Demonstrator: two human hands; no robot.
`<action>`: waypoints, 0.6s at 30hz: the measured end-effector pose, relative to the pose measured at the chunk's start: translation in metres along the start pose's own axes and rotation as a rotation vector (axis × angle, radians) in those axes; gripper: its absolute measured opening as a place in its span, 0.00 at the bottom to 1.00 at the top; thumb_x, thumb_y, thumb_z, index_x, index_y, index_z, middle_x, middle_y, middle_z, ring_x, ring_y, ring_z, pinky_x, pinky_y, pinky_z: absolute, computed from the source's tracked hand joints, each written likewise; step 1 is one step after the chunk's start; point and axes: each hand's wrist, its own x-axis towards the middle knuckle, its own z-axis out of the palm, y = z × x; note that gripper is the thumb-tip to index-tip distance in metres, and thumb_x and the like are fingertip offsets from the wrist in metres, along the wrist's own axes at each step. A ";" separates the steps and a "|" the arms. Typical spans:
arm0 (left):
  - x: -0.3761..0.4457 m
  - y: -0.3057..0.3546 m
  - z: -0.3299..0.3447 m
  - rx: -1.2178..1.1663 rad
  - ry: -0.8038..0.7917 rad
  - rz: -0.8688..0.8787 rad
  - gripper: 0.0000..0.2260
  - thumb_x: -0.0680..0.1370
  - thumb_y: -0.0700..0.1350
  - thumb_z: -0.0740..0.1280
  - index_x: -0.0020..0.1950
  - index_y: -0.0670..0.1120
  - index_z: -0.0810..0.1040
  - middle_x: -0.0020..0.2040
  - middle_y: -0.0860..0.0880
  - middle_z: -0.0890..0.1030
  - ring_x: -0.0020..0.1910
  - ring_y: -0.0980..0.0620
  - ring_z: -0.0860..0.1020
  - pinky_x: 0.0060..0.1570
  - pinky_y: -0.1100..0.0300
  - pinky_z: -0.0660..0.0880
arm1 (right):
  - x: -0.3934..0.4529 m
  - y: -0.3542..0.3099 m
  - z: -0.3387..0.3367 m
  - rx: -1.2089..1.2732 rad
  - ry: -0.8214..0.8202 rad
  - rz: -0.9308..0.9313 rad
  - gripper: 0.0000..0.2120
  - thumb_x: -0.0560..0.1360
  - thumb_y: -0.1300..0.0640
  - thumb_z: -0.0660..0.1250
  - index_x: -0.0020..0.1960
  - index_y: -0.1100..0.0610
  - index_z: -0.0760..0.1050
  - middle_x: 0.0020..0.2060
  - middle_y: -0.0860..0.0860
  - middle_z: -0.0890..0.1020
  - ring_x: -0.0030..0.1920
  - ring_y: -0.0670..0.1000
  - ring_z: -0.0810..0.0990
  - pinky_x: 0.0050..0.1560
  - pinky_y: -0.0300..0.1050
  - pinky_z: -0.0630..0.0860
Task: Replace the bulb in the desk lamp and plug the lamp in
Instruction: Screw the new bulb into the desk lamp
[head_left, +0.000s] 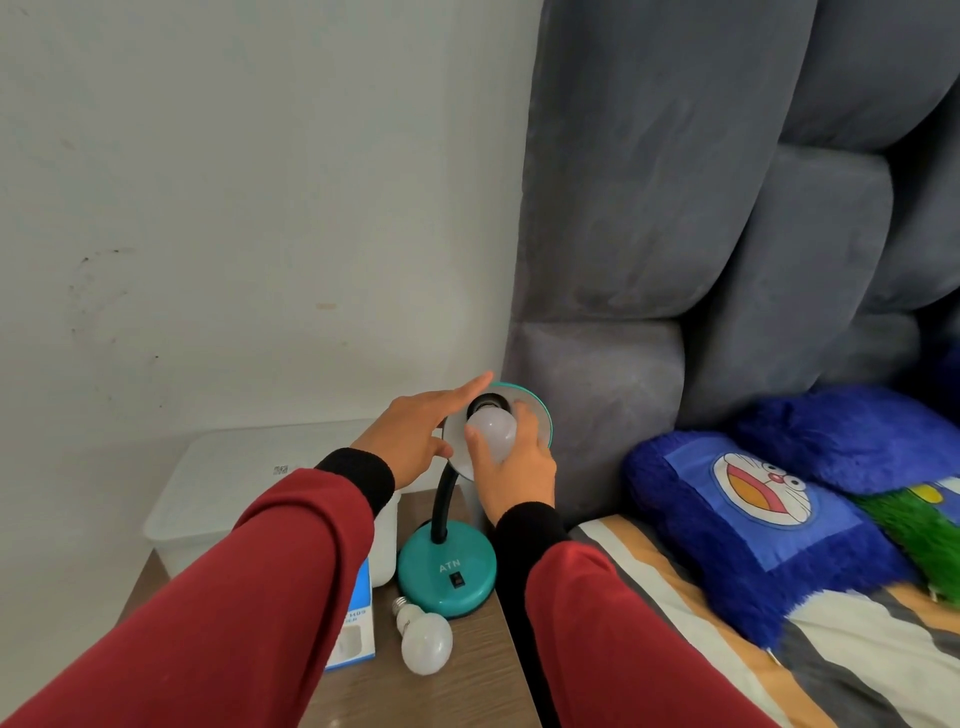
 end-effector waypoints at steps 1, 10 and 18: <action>0.000 0.000 0.000 -0.002 -0.003 -0.002 0.40 0.77 0.30 0.62 0.74 0.67 0.50 0.75 0.52 0.65 0.71 0.51 0.68 0.67 0.62 0.65 | -0.001 0.000 -0.001 -0.008 0.003 -0.026 0.31 0.76 0.49 0.63 0.74 0.49 0.54 0.70 0.56 0.64 0.68 0.57 0.68 0.65 0.46 0.68; 0.001 -0.002 0.000 -0.013 -0.002 0.000 0.40 0.76 0.29 0.63 0.74 0.67 0.51 0.74 0.52 0.66 0.70 0.52 0.69 0.61 0.68 0.63 | 0.001 0.002 0.000 0.001 0.017 -0.016 0.29 0.76 0.49 0.63 0.74 0.49 0.56 0.70 0.57 0.66 0.67 0.57 0.69 0.64 0.46 0.68; 0.001 -0.003 0.001 -0.005 0.000 0.001 0.40 0.76 0.31 0.64 0.74 0.66 0.51 0.74 0.51 0.66 0.70 0.52 0.68 0.66 0.64 0.64 | 0.004 0.005 0.003 -0.031 0.020 -0.012 0.27 0.76 0.49 0.64 0.72 0.47 0.60 0.62 0.59 0.74 0.60 0.59 0.75 0.59 0.46 0.72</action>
